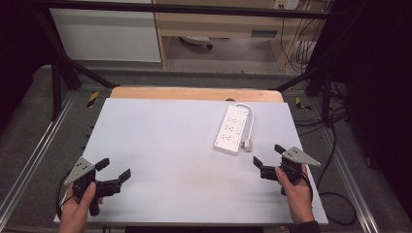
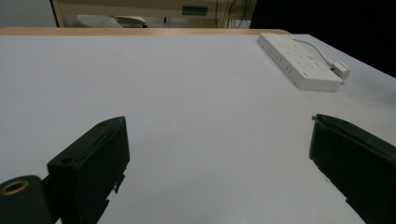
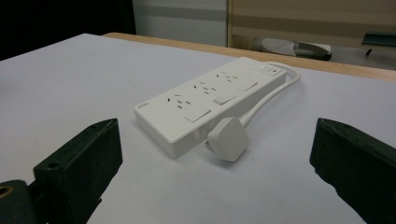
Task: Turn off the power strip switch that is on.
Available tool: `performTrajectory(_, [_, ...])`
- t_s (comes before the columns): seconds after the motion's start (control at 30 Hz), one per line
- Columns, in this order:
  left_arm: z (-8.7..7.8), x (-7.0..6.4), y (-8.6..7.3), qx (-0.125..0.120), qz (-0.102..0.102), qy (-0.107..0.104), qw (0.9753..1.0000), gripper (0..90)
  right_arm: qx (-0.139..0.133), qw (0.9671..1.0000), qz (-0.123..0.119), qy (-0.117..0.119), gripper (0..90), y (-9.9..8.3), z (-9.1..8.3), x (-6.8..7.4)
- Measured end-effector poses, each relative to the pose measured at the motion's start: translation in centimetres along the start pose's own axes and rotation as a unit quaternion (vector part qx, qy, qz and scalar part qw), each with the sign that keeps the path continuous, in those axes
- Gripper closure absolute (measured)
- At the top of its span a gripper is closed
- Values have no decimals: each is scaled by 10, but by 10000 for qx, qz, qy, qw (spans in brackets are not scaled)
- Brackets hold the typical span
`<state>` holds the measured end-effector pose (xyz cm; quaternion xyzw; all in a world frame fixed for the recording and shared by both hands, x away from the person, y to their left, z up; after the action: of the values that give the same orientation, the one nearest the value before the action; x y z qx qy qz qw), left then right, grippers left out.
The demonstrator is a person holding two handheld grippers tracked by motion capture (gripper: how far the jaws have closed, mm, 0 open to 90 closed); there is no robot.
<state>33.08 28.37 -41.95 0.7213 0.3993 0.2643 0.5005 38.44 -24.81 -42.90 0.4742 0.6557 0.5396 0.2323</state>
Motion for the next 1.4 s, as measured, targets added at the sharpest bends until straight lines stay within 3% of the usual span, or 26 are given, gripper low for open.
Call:
performTrajectory(0.23, [0,-1,0,10,1,-54,10000,50,-89,9997,222,-79,29,3,-1,3])
performTrajectory(0.43, [0,0,-2,85,-20,-77,9999,48,-45,9998,192,-24,43,10,4,13])
performTrajectory(0.53, [0,-1,-2,66,22,-63,10000,48,-12,9996,292,30,45,19,8,19])
performTrajectory(1.03, [-1,0,-3,63,32,1,10000,50,-27,9999,-78,94,63,76,22,32])
performTrajectory(1.17, [-1,0,-3,46,18,6,10000,51,42,9995,214,232,73,86,28,31])
performTrajectory(1.4, [-1,1,-2,43,14,27,10000,49,181,9998,96,78,86,99,37,30])
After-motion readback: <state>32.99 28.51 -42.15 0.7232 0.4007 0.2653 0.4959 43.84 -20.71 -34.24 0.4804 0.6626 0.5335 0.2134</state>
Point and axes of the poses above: each handheld gripper's, and its own axes: z roughly forward along the jaws, y roughly out of its top, x roughly to its left, the point moved 3 cm from there along z, roughly forward along the jaws, and after that the axes turned 9 degrees about z, right-handed, at the moved point
